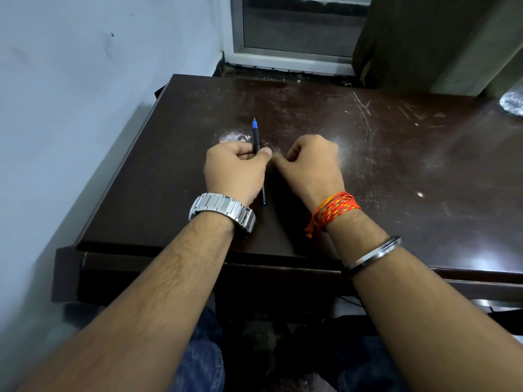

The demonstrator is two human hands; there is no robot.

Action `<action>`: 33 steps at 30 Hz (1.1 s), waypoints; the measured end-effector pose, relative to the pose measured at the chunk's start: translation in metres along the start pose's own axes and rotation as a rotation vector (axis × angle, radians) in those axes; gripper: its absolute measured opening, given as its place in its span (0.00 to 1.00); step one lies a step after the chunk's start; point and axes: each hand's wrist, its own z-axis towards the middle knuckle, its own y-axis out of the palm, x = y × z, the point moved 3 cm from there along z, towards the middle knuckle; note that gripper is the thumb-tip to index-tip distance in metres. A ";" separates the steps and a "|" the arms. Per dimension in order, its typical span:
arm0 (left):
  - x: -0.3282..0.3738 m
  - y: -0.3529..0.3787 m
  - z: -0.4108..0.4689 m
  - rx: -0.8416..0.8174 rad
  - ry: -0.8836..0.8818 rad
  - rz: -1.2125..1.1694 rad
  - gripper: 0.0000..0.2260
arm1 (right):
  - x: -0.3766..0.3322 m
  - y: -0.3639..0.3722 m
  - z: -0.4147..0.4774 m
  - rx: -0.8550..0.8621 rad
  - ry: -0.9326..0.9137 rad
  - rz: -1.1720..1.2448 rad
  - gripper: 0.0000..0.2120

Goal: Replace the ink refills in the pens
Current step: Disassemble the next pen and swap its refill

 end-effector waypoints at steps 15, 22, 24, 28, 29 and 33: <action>0.004 0.005 -0.003 -0.107 0.084 0.079 0.06 | -0.006 0.008 0.003 -0.157 0.181 0.778 0.13; 0.005 0.007 -0.002 -0.102 0.146 0.125 0.10 | -0.006 0.011 0.004 -0.167 0.194 0.804 0.15; 0.004 0.007 -0.001 -0.108 0.141 0.118 0.09 | -0.006 0.011 0.004 -0.169 0.201 0.793 0.15; 0.003 0.008 0.000 -0.121 0.129 0.102 0.04 | -0.005 0.013 0.005 -0.176 0.206 0.762 0.14; 0.003 0.008 0.000 -0.121 0.118 0.092 0.03 | -0.004 0.013 0.006 -0.174 0.208 0.750 0.14; 0.004 0.007 0.002 -0.133 0.098 0.060 0.09 | -0.001 0.012 0.009 -0.177 0.199 0.774 0.17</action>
